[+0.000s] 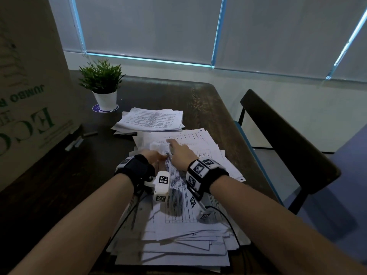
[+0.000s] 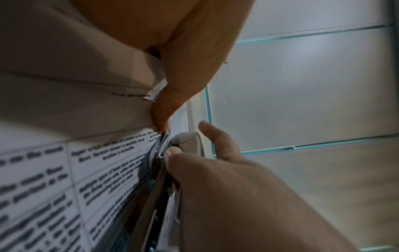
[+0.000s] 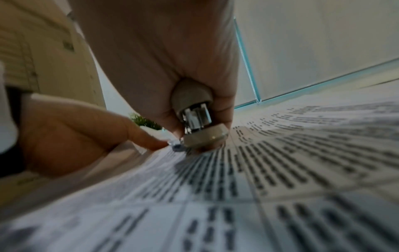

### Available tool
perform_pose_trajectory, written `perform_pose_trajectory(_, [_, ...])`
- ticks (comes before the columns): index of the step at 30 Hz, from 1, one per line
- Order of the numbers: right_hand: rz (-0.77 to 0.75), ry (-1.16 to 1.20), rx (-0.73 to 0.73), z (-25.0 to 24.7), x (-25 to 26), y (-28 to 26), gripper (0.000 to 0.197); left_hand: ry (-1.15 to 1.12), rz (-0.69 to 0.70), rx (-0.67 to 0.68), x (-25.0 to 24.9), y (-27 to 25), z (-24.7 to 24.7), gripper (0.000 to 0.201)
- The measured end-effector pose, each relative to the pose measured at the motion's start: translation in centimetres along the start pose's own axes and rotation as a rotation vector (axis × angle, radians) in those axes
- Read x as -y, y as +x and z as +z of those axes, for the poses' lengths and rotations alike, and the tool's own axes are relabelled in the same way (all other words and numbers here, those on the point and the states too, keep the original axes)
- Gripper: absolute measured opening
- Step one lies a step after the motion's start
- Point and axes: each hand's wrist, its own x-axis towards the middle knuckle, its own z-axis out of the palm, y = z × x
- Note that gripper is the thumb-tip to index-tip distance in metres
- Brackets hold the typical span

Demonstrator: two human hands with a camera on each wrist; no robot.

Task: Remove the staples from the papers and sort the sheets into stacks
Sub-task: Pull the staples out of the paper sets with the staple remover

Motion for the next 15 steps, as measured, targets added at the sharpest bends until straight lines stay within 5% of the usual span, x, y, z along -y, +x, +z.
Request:
perform_pose_trajectory(4, [-0.025,-0.023,-0.012,-0.6,0.0,-0.2,0.032,0.078,-0.009,-0.088,-0.3,-0.3,0.3,0.01])
perform_pose_trajectory(8, [-0.029,0.072,0.027,-1.1,-0.3,-0.3,0.031,0.148,0.017,-0.137,-0.6,-0.9,0.9,0.011])
perform_pose_trajectory(12, [0.154,0.612,-0.067,-1.6,-3.4,-0.4,0.028,0.335,0.035,-0.157,-1.4,-1.8,0.9,0.057])
perform_pose_trajectory(15, [0.357,1.036,-0.267,-1.4,-6.7,-0.6,0.028,0.422,0.038,-0.147,-1.4,-2.0,0.6,0.063])
